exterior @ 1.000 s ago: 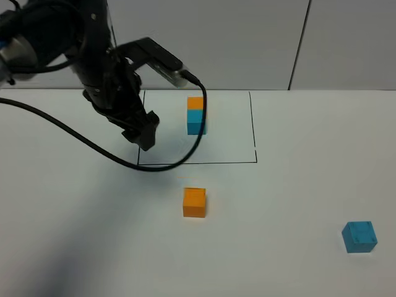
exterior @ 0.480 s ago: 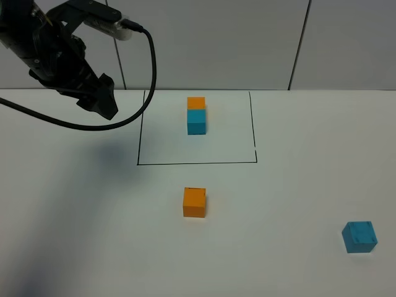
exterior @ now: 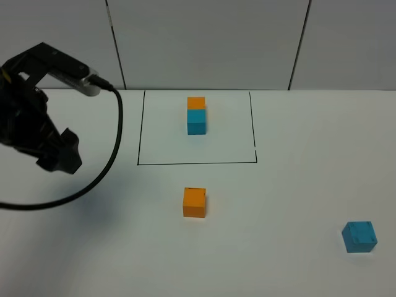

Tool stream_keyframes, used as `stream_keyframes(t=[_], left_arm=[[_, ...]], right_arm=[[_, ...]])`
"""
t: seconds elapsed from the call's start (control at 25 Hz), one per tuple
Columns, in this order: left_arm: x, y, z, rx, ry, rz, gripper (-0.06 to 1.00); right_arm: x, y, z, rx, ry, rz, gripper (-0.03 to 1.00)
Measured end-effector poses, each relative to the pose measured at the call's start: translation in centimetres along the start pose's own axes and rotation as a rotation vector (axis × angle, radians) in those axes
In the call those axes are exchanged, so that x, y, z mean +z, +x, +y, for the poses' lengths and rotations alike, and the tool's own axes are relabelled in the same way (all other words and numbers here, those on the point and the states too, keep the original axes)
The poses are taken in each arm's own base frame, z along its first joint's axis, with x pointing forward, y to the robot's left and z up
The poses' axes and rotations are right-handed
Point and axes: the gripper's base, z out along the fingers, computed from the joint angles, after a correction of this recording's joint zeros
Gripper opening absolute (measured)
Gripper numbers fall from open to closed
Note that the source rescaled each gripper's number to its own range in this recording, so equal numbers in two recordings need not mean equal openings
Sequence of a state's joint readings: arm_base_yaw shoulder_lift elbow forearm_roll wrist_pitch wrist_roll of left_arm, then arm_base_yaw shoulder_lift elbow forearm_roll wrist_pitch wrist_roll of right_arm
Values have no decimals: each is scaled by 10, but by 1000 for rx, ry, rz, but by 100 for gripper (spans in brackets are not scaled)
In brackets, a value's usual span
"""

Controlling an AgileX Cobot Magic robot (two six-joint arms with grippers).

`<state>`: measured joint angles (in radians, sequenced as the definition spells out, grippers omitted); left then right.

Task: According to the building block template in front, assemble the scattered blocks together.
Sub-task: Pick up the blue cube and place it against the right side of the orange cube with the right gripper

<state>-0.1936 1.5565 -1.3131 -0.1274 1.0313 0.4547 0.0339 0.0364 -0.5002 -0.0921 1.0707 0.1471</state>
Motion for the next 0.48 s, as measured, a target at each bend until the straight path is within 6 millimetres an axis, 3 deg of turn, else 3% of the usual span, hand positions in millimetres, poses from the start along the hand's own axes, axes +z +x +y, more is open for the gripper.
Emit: stream_keyframes(t=[0.24,0.48], left_arm=[[-5,58,-24,-89,-39,-75,95],[-19,99,-43,-213,-53,-136,95]], right_arm=[[0,0,0,0,0,0,0],[0,0,0,0,0,0,0]])
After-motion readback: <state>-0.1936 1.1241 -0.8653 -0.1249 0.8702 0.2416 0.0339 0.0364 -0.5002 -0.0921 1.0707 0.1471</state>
